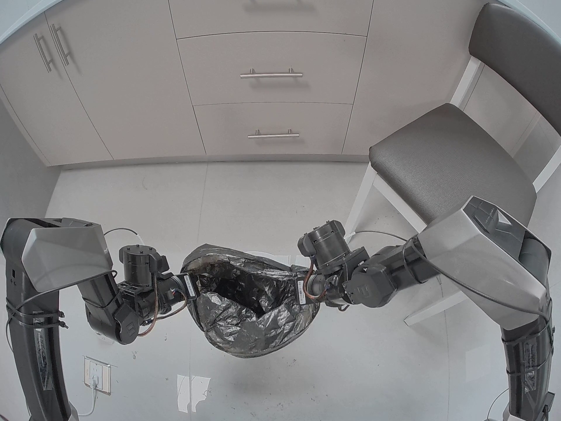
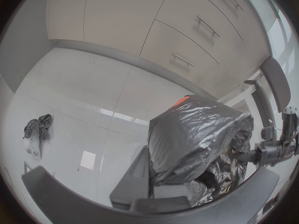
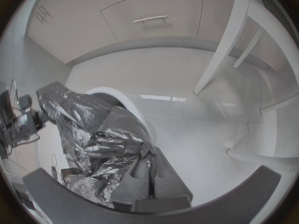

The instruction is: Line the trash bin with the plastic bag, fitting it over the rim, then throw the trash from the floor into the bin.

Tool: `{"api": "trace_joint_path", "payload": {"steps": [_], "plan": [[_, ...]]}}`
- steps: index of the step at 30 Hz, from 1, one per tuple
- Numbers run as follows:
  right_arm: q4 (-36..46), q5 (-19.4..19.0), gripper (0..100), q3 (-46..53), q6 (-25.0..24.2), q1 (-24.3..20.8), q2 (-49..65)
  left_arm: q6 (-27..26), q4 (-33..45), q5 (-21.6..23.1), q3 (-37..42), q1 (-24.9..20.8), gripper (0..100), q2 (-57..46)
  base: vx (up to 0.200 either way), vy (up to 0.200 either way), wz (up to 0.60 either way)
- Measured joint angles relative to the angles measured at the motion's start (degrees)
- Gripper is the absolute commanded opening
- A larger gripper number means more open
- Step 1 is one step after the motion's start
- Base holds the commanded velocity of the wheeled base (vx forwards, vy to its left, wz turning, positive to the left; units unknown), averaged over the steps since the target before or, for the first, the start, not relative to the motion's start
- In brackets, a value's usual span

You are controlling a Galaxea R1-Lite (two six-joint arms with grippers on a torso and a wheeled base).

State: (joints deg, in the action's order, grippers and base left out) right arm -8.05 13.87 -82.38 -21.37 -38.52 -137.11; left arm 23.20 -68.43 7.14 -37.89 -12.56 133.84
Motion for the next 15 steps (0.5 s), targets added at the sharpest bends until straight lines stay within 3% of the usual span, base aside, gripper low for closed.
{"api": "trace_joint_path", "payload": {"steps": [11, 15], "plan": [[-3.56, -0.02, 0, 7.00, -3.12, -6.70, 3.04, 0.11, -0.17, -0.17, -0.20, 0.13, 0, 0.01, 0.000, 0.000, 0.00], [-3.94, 0.62, 0, 5.95, -3.50, -5.44, 1.85, 0.12, -0.33, -0.20, -0.20, 0.32, 0, 0.20, 0.000, 0.000, 0.00]]}}
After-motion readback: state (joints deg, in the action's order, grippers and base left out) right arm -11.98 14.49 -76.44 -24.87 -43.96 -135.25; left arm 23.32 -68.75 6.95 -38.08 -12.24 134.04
